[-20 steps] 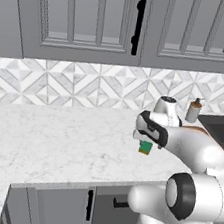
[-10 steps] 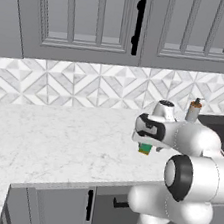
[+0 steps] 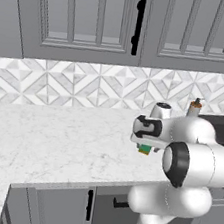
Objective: Pick up the sponge from the counter and clean the cutting board by briefly scrubbing or pressing down on the cutting board. Once finished, release the sponge.
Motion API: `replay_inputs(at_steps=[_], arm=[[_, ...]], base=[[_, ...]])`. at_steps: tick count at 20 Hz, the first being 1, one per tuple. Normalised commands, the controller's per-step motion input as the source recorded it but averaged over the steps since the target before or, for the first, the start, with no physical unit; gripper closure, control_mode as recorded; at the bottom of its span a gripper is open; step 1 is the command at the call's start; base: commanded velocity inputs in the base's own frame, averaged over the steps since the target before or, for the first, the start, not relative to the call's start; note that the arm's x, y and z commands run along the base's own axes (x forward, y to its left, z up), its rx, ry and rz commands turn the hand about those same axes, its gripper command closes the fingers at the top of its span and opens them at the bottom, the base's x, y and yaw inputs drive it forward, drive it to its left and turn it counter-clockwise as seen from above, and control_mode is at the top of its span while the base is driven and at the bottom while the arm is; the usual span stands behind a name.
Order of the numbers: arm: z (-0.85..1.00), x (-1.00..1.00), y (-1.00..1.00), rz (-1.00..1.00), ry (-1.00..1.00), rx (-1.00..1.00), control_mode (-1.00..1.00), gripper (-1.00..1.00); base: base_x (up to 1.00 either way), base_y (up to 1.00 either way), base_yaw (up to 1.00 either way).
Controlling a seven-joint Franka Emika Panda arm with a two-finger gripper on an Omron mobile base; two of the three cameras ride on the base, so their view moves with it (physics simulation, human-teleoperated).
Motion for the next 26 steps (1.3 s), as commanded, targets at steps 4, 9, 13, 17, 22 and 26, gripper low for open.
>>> replay_inputs(at_steps=[4, 9, 13, 17, 22, 26], arm=[[-0.08, 0.26, 0.00, -0.01, 0.00, 0.00, -1.00, -1.00], [-0.06, 0.27, 0.00, -0.02, 0.00, 0.00, -1.00, -1.00], [-0.10, 0.21, -0.02, -0.01, 0.00, 0.00, -1.00, -1.00], [-0.17, 0.16, -0.08, 0.00, 0.00, 0.00, -1.00, -1.00], [-0.23, 0.18, -0.09, 0.00, 0.00, 0.00, -1.00, -1.00], [-0.26, 0.29, 0.00, 0.00, 0.00, 0.00, -1.00, -1.00]], base=[[0.00, 0.00, 0.00], [0.00, 0.00, 0.00], [0.00, 0.00, 0.00], [0.00, 0.00, 0.00], [0.00, 0.00, 0.00], [0.00, 0.00, 0.00]])
